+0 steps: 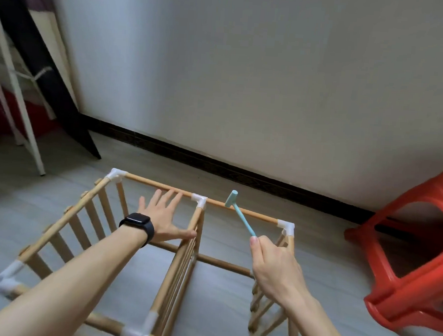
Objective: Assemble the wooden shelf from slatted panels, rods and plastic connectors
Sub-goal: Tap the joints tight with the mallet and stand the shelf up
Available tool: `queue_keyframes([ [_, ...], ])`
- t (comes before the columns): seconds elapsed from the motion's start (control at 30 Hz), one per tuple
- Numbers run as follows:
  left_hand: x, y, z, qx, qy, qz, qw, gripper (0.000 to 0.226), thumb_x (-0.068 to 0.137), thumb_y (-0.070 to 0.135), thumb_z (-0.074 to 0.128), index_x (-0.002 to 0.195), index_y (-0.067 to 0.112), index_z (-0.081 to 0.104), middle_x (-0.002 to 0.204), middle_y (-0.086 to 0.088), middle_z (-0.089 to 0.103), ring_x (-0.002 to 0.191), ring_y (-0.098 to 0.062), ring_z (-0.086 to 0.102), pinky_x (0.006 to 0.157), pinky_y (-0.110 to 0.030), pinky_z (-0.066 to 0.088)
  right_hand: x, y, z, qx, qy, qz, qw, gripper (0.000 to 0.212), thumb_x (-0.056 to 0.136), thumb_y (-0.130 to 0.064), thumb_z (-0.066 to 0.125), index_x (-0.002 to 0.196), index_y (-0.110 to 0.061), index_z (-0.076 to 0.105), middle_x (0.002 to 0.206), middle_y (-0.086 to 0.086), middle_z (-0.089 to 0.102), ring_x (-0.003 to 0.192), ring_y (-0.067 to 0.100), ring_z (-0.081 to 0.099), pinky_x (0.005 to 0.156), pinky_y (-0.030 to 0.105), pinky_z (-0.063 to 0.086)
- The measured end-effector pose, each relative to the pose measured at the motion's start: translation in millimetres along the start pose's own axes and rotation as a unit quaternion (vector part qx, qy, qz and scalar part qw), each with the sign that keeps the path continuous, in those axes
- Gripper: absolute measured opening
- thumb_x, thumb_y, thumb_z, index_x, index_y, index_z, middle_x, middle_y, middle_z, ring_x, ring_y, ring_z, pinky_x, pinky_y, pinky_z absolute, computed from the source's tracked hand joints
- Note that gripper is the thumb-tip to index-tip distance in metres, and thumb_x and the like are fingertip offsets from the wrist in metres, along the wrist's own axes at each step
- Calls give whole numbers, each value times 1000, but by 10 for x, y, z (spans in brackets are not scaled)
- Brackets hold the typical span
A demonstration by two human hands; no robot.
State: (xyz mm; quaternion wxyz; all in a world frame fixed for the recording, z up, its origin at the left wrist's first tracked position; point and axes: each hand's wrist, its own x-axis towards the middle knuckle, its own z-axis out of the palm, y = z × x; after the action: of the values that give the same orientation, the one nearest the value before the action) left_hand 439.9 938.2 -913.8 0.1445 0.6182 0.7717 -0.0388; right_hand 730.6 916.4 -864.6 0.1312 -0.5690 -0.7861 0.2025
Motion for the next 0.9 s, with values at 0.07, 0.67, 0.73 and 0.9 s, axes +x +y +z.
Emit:
queue_keyframes([
  [0.07, 37, 11, 36, 0, 1, 8, 1000, 124, 69, 95, 43, 158, 29, -12, 166, 0, -18, 152, -30, -18, 118, -63, -6, 86, -93, 88, -4, -10, -6, 1000, 42, 105, -49, 21, 76, -26, 42, 66, 0, 58, 68, 26, 58, 68, 46, 50],
  [0.67, 529, 80, 394, -138, 120, 6, 983, 114, 63, 73, 49, 156, 20, 9, 165, -6, -9, 151, -23, -21, 121, -59, -5, 700, -566, 207, 197, 234, -199, 931, 38, 106, -42, 22, 82, -19, 41, 51, 4, 47, 44, 22, 46, 36, 27, 34],
  [0.73, 524, 78, 398, -140, 122, 6, 983, 114, 63, 73, 48, 156, 20, 9, 165, -6, -9, 150, -22, -21, 121, -58, -5, 739, -525, 362, 125, 133, -128, 975, 39, 104, -49, 15, 88, -25, 42, 56, 0, 52, 48, 17, 52, 45, 24, 44],
  [0.9, 537, 73, 410, -144, 124, 12, 982, 114, 64, 73, 48, 156, 20, 8, 164, -5, -10, 151, -22, -20, 121, -59, -4, 737, -414, 510, 75, 74, -24, 994, 36, 105, -45, 21, 84, -27, 44, 55, -2, 54, 46, 11, 52, 45, 30, 38],
])
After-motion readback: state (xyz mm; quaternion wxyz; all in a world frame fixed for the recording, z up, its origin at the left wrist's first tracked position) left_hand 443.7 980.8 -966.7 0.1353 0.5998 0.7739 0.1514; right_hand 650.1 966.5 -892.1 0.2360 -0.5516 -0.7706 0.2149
